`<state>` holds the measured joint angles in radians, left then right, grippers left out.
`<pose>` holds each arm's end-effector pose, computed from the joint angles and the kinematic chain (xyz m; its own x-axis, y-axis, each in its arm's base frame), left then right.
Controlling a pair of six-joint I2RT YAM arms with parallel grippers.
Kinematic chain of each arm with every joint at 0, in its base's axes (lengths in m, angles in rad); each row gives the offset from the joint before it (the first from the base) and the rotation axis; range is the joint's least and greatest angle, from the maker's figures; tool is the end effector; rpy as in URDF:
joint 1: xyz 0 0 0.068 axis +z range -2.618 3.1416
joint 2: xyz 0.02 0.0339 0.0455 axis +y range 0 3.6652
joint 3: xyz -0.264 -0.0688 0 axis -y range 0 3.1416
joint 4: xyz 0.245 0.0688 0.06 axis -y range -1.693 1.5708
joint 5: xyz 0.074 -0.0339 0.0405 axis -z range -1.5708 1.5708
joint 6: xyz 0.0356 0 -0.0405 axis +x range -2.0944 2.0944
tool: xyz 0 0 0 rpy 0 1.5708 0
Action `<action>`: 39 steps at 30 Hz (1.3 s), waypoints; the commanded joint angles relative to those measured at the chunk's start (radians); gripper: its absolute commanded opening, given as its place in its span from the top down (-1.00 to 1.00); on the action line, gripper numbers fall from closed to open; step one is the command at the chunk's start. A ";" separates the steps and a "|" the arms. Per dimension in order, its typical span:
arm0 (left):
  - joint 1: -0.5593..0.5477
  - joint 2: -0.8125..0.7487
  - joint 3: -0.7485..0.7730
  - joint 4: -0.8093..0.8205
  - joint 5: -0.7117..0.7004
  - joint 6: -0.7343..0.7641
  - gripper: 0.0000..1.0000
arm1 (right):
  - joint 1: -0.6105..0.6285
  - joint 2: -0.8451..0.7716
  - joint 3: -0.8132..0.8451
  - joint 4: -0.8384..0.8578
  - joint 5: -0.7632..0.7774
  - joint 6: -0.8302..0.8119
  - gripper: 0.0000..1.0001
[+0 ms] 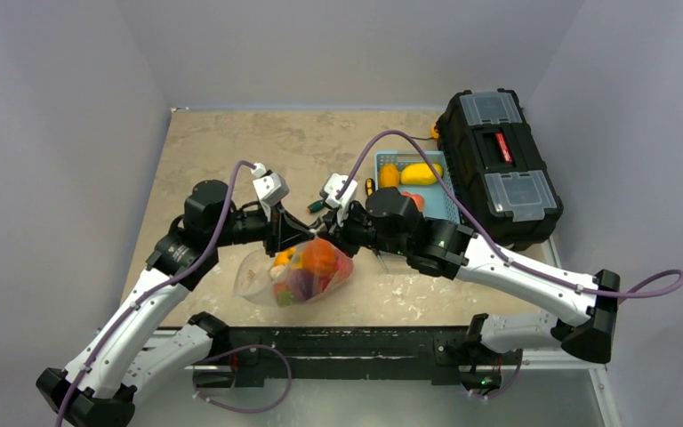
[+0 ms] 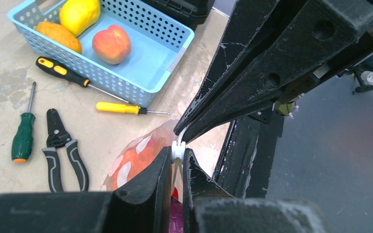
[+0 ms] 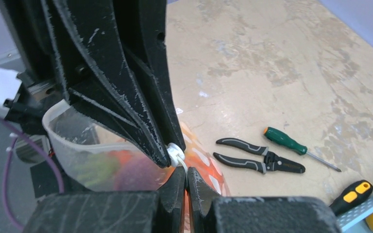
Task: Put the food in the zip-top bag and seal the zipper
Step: Zip the zipper food storage bag at the center of the board.
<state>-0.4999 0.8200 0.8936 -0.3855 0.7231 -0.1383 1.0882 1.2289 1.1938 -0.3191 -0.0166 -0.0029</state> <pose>0.1429 -0.1049 0.3535 -0.3925 0.0966 -0.9147 0.8663 0.3730 -0.3323 0.1300 0.2494 0.3756 -0.1584 -0.3085 -0.9379 -0.8934 0.4493 0.0030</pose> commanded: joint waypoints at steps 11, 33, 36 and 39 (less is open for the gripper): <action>-0.004 -0.010 0.013 -0.045 -0.043 0.009 1.00 | 0.006 0.020 -0.056 0.074 0.583 0.149 1.00; -0.005 -0.040 0.099 -0.439 -0.165 -0.080 1.00 | 0.006 -0.072 -0.189 0.098 0.691 0.211 1.00; -0.005 -0.073 0.075 -0.473 -0.175 -0.113 1.00 | 0.006 -0.072 -0.196 0.118 0.720 0.190 1.00; -0.004 -0.105 0.058 -0.506 -0.206 -0.126 1.00 | 0.006 -0.090 -0.203 0.131 0.715 0.178 1.00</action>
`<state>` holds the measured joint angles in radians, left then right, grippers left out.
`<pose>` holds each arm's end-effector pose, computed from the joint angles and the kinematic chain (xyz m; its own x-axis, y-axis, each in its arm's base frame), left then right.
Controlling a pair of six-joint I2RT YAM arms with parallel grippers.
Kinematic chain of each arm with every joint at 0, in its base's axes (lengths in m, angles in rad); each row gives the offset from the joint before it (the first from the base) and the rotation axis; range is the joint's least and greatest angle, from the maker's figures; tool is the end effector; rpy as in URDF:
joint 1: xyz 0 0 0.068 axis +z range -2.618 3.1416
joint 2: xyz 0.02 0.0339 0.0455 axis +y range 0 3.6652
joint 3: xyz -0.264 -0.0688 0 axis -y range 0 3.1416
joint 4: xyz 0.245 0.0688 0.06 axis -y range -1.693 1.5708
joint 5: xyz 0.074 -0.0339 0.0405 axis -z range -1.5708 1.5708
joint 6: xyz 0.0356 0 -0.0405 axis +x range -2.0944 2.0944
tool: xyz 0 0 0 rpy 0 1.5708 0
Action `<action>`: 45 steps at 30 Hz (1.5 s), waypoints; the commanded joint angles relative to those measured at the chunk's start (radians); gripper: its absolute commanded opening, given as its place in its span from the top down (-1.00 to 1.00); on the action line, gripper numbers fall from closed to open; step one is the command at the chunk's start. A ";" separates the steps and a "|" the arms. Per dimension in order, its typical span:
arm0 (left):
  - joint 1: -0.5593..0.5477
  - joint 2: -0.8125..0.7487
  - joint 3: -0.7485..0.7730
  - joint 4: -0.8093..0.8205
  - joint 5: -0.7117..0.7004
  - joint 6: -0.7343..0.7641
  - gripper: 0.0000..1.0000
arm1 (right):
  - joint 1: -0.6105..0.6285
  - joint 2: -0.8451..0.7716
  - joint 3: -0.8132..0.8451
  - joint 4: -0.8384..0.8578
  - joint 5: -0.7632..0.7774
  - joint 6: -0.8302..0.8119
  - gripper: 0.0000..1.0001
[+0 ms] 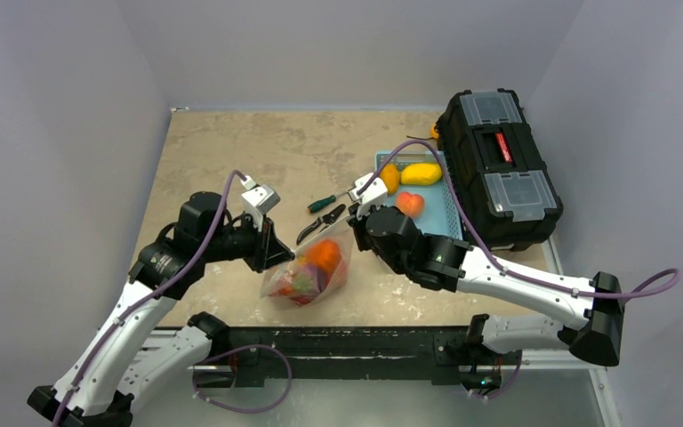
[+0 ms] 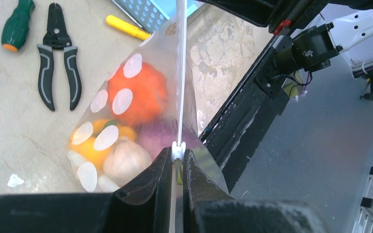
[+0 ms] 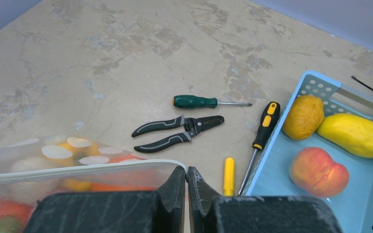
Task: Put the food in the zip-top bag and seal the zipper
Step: Zip the zipper food storage bag at the center of the board.
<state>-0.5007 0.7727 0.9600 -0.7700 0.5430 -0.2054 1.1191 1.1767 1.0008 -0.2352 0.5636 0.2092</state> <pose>0.1208 -0.0871 0.3449 -0.6336 0.1477 -0.7594 0.6744 0.5864 -0.4487 0.1331 0.2308 0.3319 -0.2842 -0.1836 -0.9410 -0.4987 0.8666 -0.0185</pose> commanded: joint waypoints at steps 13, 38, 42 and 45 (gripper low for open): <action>-0.004 -0.127 0.062 -0.309 -0.071 -0.097 1.00 | -0.030 -0.050 -0.030 0.087 0.165 -0.077 1.00; -0.004 -0.231 0.112 -0.546 -0.198 -0.173 0.86 | -0.036 -0.055 -0.045 0.165 0.038 -0.150 1.00; -0.004 -0.175 0.148 -0.507 -0.198 -0.145 -0.05 | -0.036 -0.096 -0.070 0.196 -0.128 -0.194 1.00; -0.003 -0.120 0.197 -0.429 -0.193 -0.116 -0.47 | -0.035 -0.095 -0.067 0.200 -0.175 -0.199 1.00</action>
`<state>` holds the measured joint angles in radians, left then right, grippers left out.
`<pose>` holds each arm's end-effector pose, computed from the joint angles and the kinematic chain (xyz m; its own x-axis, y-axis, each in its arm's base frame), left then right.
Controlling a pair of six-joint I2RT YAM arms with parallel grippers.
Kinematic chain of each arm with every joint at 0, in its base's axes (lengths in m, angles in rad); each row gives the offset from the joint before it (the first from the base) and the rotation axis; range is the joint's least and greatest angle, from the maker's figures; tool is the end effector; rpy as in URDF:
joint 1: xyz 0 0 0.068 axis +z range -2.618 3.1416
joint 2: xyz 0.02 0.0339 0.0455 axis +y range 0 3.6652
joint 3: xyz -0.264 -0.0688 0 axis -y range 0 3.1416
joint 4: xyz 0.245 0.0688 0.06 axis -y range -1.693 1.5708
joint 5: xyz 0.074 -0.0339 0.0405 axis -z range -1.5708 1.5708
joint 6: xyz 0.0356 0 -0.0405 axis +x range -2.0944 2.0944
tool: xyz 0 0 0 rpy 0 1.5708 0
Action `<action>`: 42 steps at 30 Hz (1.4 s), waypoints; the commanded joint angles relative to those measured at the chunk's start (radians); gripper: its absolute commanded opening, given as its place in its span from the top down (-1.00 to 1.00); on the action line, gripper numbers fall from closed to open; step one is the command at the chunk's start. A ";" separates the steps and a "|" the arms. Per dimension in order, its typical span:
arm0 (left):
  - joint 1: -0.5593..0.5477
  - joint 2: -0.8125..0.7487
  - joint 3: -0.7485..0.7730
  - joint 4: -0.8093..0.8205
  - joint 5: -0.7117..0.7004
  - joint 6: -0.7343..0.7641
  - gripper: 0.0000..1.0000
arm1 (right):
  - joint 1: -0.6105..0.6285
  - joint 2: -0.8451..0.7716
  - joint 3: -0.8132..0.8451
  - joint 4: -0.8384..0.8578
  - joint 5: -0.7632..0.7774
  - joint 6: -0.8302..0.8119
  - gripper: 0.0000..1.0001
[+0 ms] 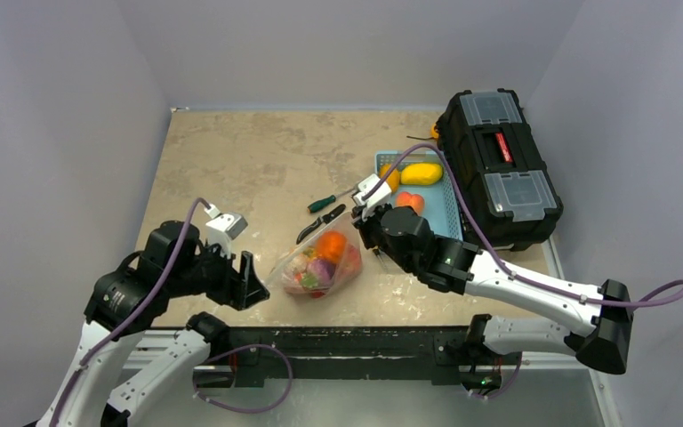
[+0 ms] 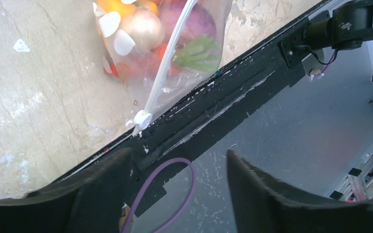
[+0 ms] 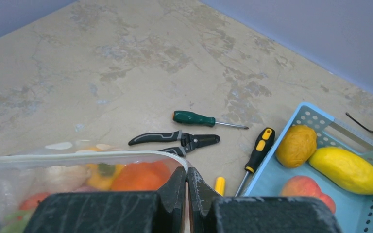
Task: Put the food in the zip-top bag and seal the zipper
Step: Zip the zipper food storage bag at the center of the board, then place the zipper food storage bag at the center of the board.
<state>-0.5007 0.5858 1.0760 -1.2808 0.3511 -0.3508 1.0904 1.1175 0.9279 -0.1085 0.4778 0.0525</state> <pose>0.0498 -0.0412 0.3514 -0.8134 0.0773 -0.5766 0.4083 0.7818 -0.4713 0.1334 0.2206 0.3326 -0.1662 -0.2181 -0.9617 -0.5764 0.8127 -0.0847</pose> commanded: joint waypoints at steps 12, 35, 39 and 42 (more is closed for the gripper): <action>-0.057 0.423 0.114 0.437 0.119 0.143 -0.84 | -0.007 -0.024 0.019 0.052 -0.146 -0.032 1.00; -0.115 0.372 0.244 0.150 -0.360 0.219 1.00 | -0.009 -0.084 -0.009 0.090 0.003 0.034 -0.85; -0.108 0.345 0.244 0.133 -0.546 0.243 1.00 | -0.034 -0.099 -0.033 0.100 0.001 0.067 -0.98; -0.044 0.393 0.260 0.108 -0.681 0.247 1.00 | -0.037 -0.084 -0.026 0.073 -0.010 0.085 -0.98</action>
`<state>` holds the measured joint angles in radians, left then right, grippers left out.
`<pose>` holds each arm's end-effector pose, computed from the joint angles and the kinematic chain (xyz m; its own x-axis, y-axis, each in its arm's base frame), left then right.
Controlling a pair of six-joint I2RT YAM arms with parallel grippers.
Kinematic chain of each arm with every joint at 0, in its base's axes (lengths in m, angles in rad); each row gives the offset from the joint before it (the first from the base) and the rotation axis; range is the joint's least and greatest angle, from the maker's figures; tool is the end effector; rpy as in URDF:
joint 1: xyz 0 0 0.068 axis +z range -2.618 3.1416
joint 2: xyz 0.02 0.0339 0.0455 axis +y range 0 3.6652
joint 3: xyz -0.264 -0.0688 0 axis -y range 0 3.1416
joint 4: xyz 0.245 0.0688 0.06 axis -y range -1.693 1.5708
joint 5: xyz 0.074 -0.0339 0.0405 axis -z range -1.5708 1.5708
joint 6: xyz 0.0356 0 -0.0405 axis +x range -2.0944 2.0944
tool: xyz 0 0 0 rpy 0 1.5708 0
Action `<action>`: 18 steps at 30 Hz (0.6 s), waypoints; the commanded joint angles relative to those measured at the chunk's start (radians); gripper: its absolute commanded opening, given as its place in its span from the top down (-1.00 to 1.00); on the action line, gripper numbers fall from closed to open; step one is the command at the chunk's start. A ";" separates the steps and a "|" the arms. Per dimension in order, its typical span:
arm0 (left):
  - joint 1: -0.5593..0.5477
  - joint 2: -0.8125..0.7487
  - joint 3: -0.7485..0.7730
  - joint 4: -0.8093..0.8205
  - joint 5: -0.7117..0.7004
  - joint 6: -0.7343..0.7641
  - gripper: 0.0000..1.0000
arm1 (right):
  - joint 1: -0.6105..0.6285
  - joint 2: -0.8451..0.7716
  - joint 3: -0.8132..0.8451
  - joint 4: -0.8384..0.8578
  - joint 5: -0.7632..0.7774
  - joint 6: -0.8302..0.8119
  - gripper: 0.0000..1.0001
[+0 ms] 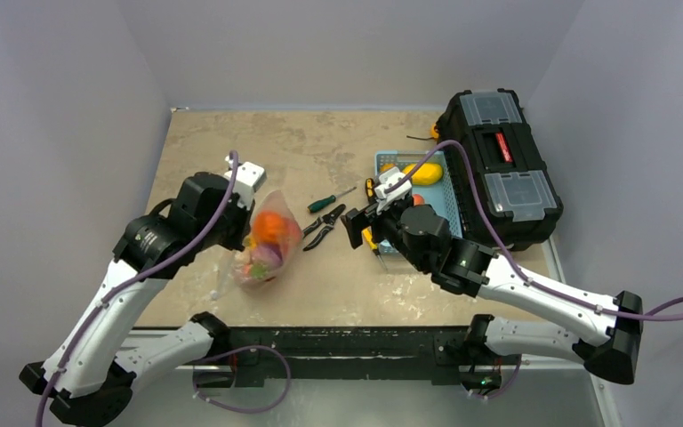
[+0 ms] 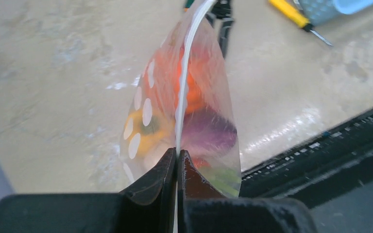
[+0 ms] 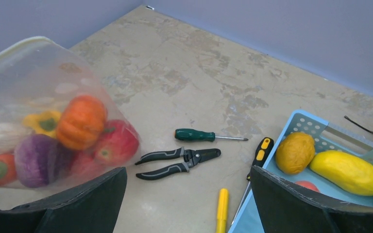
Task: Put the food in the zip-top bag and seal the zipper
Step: Place the zipper food storage bag at the center of the board.
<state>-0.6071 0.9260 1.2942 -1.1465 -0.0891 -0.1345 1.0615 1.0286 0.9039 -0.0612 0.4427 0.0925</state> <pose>0.1219 -0.0808 0.3918 -0.6406 0.2824 -0.7141 0.4342 0.9002 -0.0336 0.1297 0.2009 0.3491 -0.1436 -0.0860 -0.9859 -0.5728 0.8196 0.0119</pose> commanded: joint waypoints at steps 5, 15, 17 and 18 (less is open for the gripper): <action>0.228 0.217 0.116 -0.029 -0.484 0.000 1.00 | -0.008 0.002 -0.016 0.011 -0.008 0.070 -0.98; 0.294 0.643 0.394 0.135 -0.764 0.175 1.00 | -0.008 -0.037 -0.040 -0.031 -0.007 0.100 -0.98; 0.292 0.742 0.469 0.078 -0.672 0.146 1.00 | -0.008 -0.045 -0.048 -0.034 0.000 0.106 -0.98; 0.290 0.792 0.500 0.035 -0.620 0.096 1.00 | -0.008 -0.049 -0.049 -0.037 0.002 0.107 -0.98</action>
<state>-0.3149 1.5852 1.6554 -1.0870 -0.7525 -0.0292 1.0534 1.0176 0.8665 -0.0982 0.4278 0.1722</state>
